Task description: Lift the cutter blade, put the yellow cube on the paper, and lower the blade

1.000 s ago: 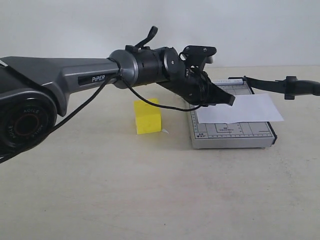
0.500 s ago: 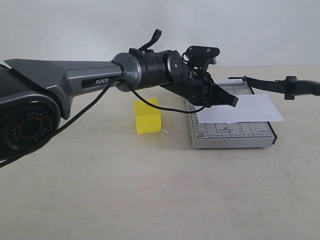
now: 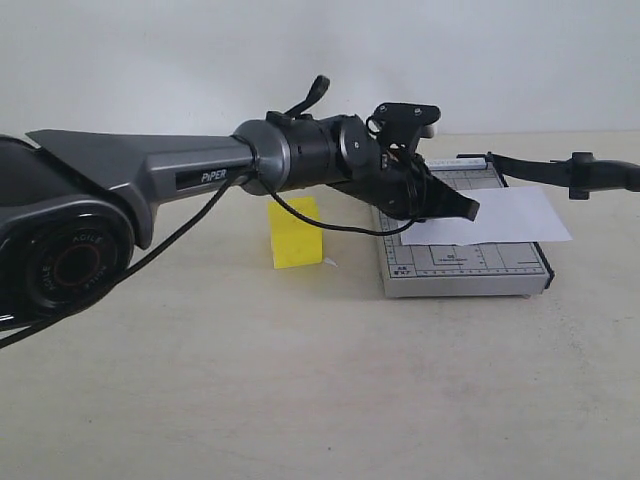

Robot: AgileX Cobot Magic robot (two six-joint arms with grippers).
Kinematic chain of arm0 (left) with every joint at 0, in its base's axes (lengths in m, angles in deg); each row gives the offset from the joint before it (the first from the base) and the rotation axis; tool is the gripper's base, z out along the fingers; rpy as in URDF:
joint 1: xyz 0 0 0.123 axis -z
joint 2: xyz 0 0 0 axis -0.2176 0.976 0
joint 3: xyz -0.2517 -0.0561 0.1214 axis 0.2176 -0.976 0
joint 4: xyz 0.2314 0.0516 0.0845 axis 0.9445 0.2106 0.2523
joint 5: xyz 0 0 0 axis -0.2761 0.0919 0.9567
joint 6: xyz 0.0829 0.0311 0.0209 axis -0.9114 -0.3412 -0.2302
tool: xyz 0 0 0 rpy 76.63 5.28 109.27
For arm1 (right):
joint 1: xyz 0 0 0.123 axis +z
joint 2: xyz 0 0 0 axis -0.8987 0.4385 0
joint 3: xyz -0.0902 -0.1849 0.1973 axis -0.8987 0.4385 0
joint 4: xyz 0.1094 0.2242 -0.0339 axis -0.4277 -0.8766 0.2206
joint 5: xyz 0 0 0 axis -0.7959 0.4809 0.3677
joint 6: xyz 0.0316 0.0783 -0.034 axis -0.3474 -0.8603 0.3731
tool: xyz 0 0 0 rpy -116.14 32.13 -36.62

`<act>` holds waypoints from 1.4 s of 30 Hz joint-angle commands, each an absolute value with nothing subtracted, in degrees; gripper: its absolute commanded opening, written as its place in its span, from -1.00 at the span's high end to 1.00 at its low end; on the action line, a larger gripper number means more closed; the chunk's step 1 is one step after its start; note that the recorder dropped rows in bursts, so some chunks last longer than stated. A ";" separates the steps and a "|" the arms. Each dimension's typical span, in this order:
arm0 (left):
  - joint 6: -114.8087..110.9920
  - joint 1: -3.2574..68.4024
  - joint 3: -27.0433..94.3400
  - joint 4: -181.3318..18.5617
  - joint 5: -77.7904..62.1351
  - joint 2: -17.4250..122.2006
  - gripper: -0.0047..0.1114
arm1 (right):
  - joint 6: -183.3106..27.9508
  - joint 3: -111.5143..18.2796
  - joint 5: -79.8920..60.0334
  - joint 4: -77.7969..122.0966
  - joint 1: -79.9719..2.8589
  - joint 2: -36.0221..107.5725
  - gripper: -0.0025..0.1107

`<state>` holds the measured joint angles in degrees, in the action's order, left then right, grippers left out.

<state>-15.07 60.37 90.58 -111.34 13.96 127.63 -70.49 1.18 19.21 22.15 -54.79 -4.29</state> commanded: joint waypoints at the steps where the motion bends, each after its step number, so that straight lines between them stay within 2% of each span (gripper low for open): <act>1: -14.82 60.60 90.25 -110.97 10.94 122.33 0.84 | -70.63 1.11 18.29 22.51 -54.86 -4.04 0.96; 6: -7.65 60.12 89.48 -110.45 2.54 114.31 0.84 | -70.63 1.11 18.29 22.51 -54.86 -4.04 0.96; 10: -7.54 60.12 82.35 -106.26 -0.46 108.07 0.84 | -70.63 1.11 18.40 22.51 -54.86 -4.04 0.96; 12: -7.25 60.12 74.87 -104.85 -2.56 105.31 0.84 | -70.63 1.11 18.40 22.51 -54.86 -4.04 0.96; 15: -6.16 59.59 60.31 -105.67 -13.47 100.55 0.84 | -70.63 1.11 18.52 22.51 -54.86 -4.04 0.96; 19: -11.78 58.91 40.33 -119.81 -35.43 93.82 0.84 | -70.78 1.11 18.51 22.51 -54.86 -4.04 0.96; 22: -23.72 58.91 31.09 -132.04 -45.06 90.10 0.84 | -70.78 1.11 18.51 22.51 -54.86 -4.04 0.96; 28: -38.57 58.91 24.41 -135.56 -45.11 86.97 0.84 | -70.76 1.11 18.30 22.51 -54.86 -4.04 0.96; 36: -34.97 58.91 24.27 -142.45 -43.64 86.97 0.83 | -70.76 1.11 18.30 22.51 -54.86 -4.04 0.96; 39: -25.90 58.91 24.37 -136.41 -41.62 86.97 0.59 | -70.76 1.11 18.30 22.51 -54.86 -4.04 0.96; 41: -19.95 58.91 24.37 -128.47 -41.06 86.97 0.31 | -70.76 1.11 18.30 22.51 -54.86 -4.04 0.96; 42: -16.99 58.91 24.37 -124.33 -40.49 86.97 0.09 | -70.76 1.11 18.30 22.51 -54.86 -4.04 0.96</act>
